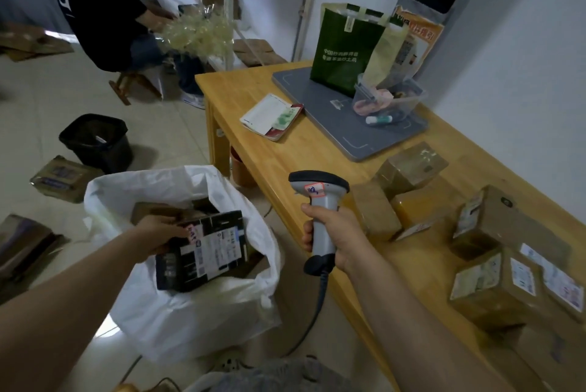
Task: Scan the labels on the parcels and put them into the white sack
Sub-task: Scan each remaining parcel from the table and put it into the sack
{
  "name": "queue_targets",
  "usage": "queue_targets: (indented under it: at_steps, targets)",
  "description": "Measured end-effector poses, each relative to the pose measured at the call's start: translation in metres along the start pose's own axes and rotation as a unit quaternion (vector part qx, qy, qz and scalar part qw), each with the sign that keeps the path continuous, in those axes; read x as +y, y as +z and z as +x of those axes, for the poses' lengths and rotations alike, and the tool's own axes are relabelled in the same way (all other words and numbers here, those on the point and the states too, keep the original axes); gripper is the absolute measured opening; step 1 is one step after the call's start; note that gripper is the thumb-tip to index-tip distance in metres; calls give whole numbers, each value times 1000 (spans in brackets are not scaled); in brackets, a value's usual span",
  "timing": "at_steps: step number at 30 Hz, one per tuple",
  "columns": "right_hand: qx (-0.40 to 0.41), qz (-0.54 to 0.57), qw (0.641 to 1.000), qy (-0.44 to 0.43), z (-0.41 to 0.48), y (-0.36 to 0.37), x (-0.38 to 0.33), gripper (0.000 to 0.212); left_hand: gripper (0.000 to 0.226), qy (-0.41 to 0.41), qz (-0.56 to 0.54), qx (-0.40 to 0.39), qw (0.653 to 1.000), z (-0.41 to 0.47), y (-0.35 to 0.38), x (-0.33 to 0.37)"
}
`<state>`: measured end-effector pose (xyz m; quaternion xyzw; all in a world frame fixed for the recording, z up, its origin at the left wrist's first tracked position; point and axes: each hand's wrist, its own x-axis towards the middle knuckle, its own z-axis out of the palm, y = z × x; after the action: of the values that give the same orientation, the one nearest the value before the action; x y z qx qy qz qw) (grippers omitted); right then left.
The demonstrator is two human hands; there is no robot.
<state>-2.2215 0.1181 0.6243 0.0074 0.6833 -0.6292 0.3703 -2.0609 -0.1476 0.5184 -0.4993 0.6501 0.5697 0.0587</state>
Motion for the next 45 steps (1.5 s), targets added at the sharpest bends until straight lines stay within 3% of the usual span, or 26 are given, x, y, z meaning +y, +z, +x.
queue_targets:
  at_steps: [3, 5, 9, 12, 14, 17, 20, 22, 25, 27, 29, 33, 37, 38, 42, 45]
  targets:
    - [18, 2, 1000, 15, 3, -9, 4, 20, 40, 85, 205, 86, 971, 13, 20, -14]
    - [27, 9, 999, 28, 5, -15, 6, 20, 46, 102, 269, 77, 955, 20, 31, -19]
    - [36, 13, 998, 48, 9, -23, 10, 20, 57, 69, 393, 19, 917, 31, 39, -24]
    - [44, 17, 998, 49, 11, -26, 11, 19, 64, -18, 485, 53, 873, 22, 49, -14]
    - [62, 35, 997, 43, 11, -31, 12, 18, 73, -47, 466, 91, 879, 11, 64, 11]
    - [98, 64, 993, 32, 8, -45, 10, 18, 81, 127, 393, 123, 902, 1, 105, 61]
    - [128, 96, 987, 23, 2, -66, 9, 17, 95, 279, 284, 33, 917, -12, 162, 113]
    - [147, 114, 982, 25, -4, -83, 11, 15, 114, 315, 290, -36, 903, -22, 203, 139]
    - [182, 132, 974, 26, -15, -109, 17, 15, 127, 316, 365, -54, 874, -32, 259, 168]
    - [208, 140, 968, 27, -23, -124, 22, 16, 120, 254, 362, -41, 896, -36, 289, 186]
    - [224, 159, 961, 33, -31, -137, 27, 16, 104, 248, 396, -40, 883, -42, 312, 200]
    - [247, 180, 951, 39, -42, -155, 35, 15, 95, 319, 528, -161, 770, -39, 332, 208]
    - [251, 180, 950, 45, -41, -162, 41, 16, 92, 359, 620, -187, 672, -31, 311, 216]
    - [250, 180, 950, 48, -39, -161, 43, 15, 90, 372, 622, -188, 663, -30, 303, 217]
    - [237, 173, 954, 54, -29, -156, 46, 14, 82, 414, 600, -140, 670, -33, 271, 201]
    - [228, 169, 957, 54, -21, -154, 48, 13, 65, 400, 535, -135, 732, -32, 251, 183]
